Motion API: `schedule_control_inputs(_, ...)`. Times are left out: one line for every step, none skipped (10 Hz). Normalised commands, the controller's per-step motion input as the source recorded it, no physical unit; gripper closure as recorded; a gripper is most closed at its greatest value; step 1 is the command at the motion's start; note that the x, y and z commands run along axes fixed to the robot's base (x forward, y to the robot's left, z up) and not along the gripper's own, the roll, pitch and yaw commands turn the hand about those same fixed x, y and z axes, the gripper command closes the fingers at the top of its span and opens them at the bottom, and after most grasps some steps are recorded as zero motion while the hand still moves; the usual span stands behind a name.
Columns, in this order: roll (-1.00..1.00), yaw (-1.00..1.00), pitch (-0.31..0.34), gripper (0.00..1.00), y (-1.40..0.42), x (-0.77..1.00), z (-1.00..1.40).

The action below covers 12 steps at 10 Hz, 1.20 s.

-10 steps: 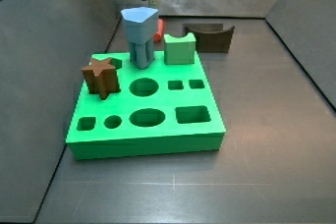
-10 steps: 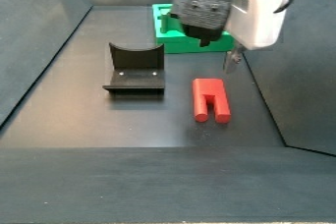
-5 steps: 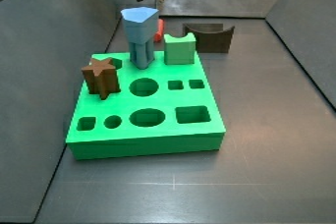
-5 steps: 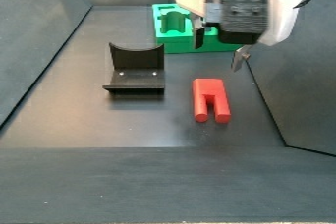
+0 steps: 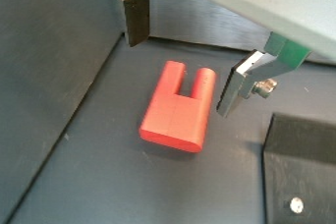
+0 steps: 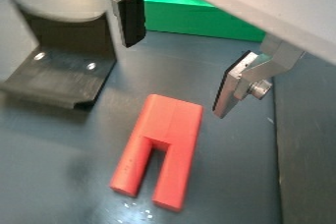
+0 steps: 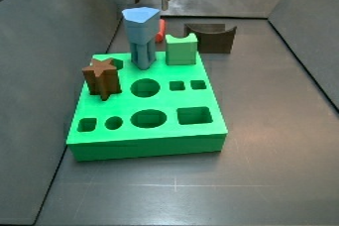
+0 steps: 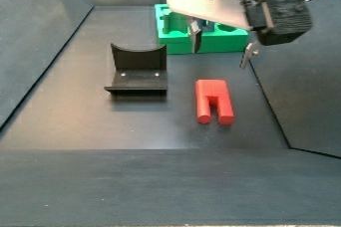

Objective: Pick up the square-circle object. Move up. Rotate the square-circle object. Place the square-circle object on the fixture. Regrasp the square-circle object. Move to above the board. Insert the square-circle object.
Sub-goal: Rotate the square-circle object.

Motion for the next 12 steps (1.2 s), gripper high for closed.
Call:
schedule_control_inputs(-0.01, 1.00, -0.017, 0.00, 0.00, 0.04, -0.04)
schedule_control_inputs(-0.01, 1.00, -0.020, 0.00, 0.00, 0.04, -0.04)
schedule_control_inputs(-0.01, 1.00, -0.023, 0.00, 0.00, 0.04, -0.04)
schedule_control_inputs(-0.01, 1.00, -0.026, 0.00, 0.00, 0.04, -0.04)
schedule_control_inputs(-0.01, 0.99, -0.035, 0.00, 0.00, 0.04, -0.04)
schedule_control_inputs(-0.01, 0.67, -0.034, 0.00, 0.00, 0.04, -0.04)
schedule_control_inputs(-0.01, 0.45, -0.034, 0.00, 0.00, 0.04, -0.04)
schedule_control_inputs(-0.01, 0.34, -0.033, 0.00, 0.00, 0.03, -0.04)
schedule_control_inputs(0.00, 0.00, 0.000, 0.00, 0.00, 0.00, -1.00)
schedule_control_inputs(0.00, -0.03, -0.005, 0.00, 0.00, 0.00, -1.00)
schedule_control_inputs(-0.01, -0.03, -0.027, 0.00, 0.00, 0.02, -1.00)
schedule_control_inputs(-0.03, -0.02, -0.033, 0.00, 0.00, 0.02, -1.00)
